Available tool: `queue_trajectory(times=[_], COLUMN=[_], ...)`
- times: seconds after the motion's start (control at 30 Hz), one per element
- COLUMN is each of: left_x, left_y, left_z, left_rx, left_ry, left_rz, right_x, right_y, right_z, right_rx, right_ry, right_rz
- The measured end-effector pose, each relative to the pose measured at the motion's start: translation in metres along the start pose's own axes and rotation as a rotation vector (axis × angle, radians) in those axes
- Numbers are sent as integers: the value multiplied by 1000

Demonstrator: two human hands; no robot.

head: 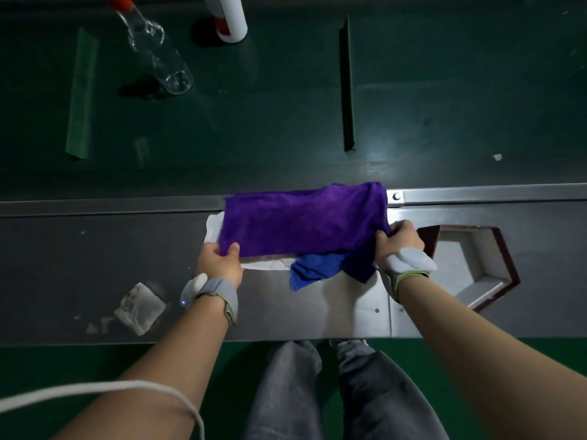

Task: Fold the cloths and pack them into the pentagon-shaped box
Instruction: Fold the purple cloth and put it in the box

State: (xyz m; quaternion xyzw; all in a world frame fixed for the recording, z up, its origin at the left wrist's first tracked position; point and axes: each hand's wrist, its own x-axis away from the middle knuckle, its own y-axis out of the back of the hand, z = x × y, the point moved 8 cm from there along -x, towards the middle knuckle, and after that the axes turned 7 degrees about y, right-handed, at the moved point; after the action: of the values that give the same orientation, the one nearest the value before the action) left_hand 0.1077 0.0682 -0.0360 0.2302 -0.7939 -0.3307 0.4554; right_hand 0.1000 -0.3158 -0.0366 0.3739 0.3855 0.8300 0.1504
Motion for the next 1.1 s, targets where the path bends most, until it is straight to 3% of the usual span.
queue_trajectory(times=[0.1,0.17,0.27,0.33,0.5,0.67,0.93,1.1], left_x=[23,51,107,132,139,144,140,148], left_y=[14,16,-6,-29,-70,-77,-79,-76], left_z=[-25,-61,-113,-130,-136,-130,-127,-133], left_rx=[57,69,27,13,114,123,187,132], left_ry=[-98,-377,-815,-906,-692,-684,-575,-662], left_rz=[-116,-149,-19,95,335,457,530,568], right_x=[8,15,30,39,53,50,61,65], right_y=[12,17,21,21,29,43,34,38], right_z=[24,47,77,89,104,105,120,124], right_rx=[-48,-16,92,178,221,148,235,168], right_ry=[214,444,690,795,1053,1086,1319,1257], right_rz=[-23,2,24,50,11,-94,57,62])
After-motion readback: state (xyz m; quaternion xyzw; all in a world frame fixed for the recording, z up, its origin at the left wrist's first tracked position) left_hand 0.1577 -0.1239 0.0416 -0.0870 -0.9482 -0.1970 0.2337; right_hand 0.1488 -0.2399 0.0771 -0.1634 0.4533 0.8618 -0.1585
